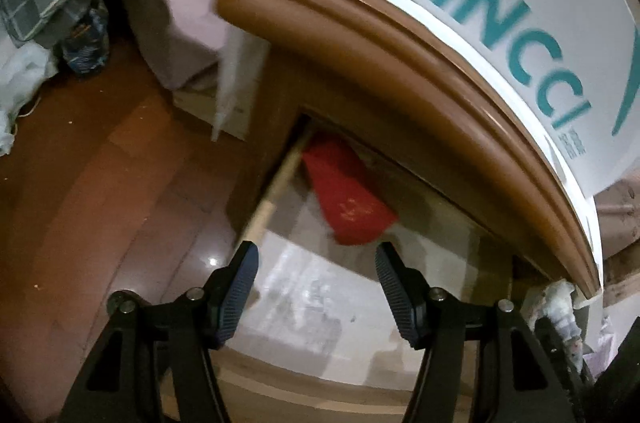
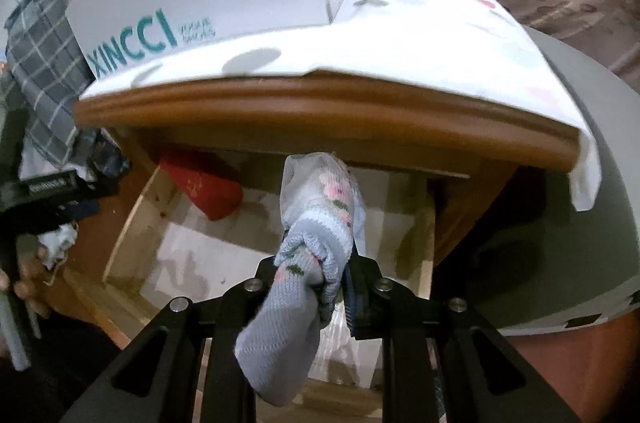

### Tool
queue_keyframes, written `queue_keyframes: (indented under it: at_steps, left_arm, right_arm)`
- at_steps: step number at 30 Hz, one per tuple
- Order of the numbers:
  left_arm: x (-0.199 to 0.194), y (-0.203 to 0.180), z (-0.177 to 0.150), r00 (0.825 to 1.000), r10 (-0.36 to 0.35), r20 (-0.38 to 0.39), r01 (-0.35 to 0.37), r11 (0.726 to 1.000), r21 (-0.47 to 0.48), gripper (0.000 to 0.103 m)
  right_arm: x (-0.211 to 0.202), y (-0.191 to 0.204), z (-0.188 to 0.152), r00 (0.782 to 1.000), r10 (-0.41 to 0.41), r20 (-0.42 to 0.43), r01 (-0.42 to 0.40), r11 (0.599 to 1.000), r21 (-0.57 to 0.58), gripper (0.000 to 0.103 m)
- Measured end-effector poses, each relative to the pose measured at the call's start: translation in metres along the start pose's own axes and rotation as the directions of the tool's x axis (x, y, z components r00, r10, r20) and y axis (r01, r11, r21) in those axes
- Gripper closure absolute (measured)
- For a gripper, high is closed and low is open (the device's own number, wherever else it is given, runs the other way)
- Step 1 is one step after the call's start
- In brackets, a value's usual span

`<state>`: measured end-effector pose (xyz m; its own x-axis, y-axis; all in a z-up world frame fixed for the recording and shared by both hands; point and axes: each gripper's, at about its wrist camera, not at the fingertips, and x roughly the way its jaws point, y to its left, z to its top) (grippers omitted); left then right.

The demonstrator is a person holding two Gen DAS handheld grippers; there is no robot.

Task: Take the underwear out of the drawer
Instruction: 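Lift the grey sock out with the right gripper while the left reaches toward the red sock, then grasp the red sock with the left gripper while the right holds the grey sock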

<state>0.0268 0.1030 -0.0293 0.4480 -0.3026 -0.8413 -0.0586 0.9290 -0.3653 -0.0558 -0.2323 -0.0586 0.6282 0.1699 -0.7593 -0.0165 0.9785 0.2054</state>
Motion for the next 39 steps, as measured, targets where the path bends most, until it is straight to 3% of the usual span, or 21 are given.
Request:
queue_keyframes:
  at_steps: [7, 11, 26, 32, 37, 39]
  left_arm:
    - [0.036, -0.01, -0.007, 0.999, -0.03, -0.042, 0.023, 0.987, -0.158, 0.04]
    - [0.053, -0.013, -0.014, 0.999, -0.031, -0.005, 0.029, 0.971, -0.237, 0.04]
    - [0.087, -0.023, -0.007, 0.997, 0.009, 0.08, 0.02, 0.937, -0.348, 0.04]
    - [0.09, -0.012, -0.015, 0.988, 0.054, 0.146, 0.018, 0.893, -0.45, 0.04]
    - [0.113, 0.001, -0.023, 0.995, 0.017, 0.1, 0.041, 0.833, -0.552, 0.04]
    - [0.117, 0.002, -0.022, 0.994, 0.019, 0.105, 0.043, 0.827, -0.561, 0.04]
  right_arm:
    - [-0.031, -0.022, 0.003, 0.995, 0.003, 0.099, -0.01, 0.998, 0.069, 0.085]
    - [-0.034, -0.036, 0.006, 0.993, 0.014, 0.114, -0.029, 0.991, 0.127, 0.085]
    - [-0.039, -0.044, 0.01, 0.989, 0.06, 0.132, -0.081, 0.984, 0.159, 0.085]
    - [-0.041, -0.044, 0.011, 0.988, 0.074, 0.138, -0.097, 0.982, 0.163, 0.085]
    - [-0.041, -0.044, 0.012, 0.987, 0.078, 0.141, -0.101, 0.981, 0.163, 0.085]
    - [-0.041, -0.044, 0.012, 0.987, 0.084, 0.14, -0.106, 0.981, 0.16, 0.085]
